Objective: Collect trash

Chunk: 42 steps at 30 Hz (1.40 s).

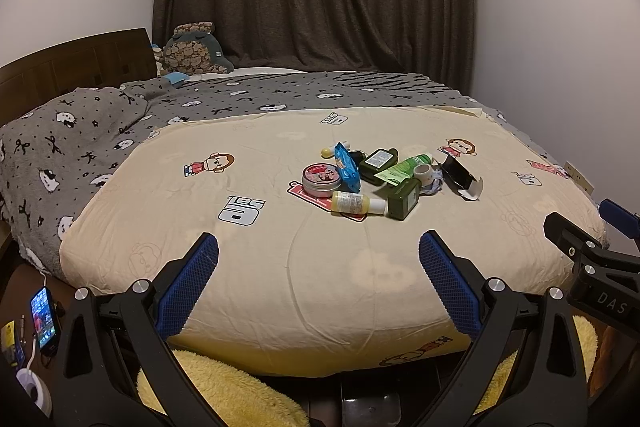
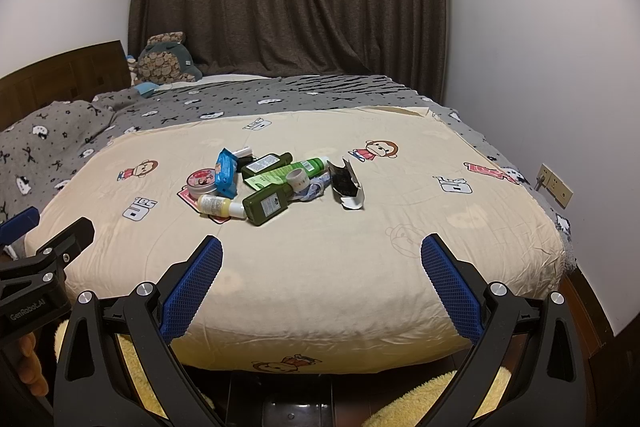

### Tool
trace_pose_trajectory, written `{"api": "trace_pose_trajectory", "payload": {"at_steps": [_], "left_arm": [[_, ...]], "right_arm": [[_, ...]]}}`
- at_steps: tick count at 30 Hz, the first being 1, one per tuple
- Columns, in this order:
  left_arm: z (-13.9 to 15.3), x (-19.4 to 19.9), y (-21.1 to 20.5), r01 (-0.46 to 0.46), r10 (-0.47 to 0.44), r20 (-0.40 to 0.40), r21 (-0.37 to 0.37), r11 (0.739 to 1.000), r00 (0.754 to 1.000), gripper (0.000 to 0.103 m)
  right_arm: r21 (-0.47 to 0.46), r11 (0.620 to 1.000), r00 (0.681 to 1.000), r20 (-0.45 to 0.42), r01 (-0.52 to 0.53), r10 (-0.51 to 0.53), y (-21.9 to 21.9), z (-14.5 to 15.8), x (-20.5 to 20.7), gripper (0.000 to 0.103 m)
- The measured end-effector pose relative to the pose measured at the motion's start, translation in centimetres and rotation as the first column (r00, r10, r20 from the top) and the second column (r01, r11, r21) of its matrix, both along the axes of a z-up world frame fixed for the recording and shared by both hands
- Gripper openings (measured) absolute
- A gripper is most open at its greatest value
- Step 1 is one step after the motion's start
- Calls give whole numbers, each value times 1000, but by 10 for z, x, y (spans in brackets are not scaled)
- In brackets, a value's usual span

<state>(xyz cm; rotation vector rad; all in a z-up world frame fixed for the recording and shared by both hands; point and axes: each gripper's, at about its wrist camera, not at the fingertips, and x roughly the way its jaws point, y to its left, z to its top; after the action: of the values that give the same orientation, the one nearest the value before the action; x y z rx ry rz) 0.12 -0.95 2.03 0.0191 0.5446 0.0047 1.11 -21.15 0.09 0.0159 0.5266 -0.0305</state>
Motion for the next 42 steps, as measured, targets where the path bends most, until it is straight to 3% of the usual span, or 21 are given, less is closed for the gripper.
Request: {"api": "trace_pose_trajectory", "payload": {"at_steps": [18,23,31,34,38,42], "left_arm": [[-7,7,5,-11,11,-15,4,1000,1000,95],[-16,17,8,-16,17,-36,8,1000,999,95],[-37,49,14,1,-4,-76,-38,999,997,95],[-44,65,11,3,-5,-74,-21,1000,997,95],[-62,93,7,2,-1,-112,3,1000,994,95],[-88,130,3,19,-15,-169,17,1000,985,95]], "right_arm": [[9,1000,1000,-4,7,-7,-2,-5,3,100],[61,998,1000,2,-21,21,-7,-11,12,100],[45,999,999,29,19,-21,-19,-28,40,100],[70,997,999,-1,42,-42,-28,-38,64,100],[22,998,996,-59,65,-64,-32,-53,91,100],[78,994,991,-119,71,-61,-45,-68,123,100]]}}
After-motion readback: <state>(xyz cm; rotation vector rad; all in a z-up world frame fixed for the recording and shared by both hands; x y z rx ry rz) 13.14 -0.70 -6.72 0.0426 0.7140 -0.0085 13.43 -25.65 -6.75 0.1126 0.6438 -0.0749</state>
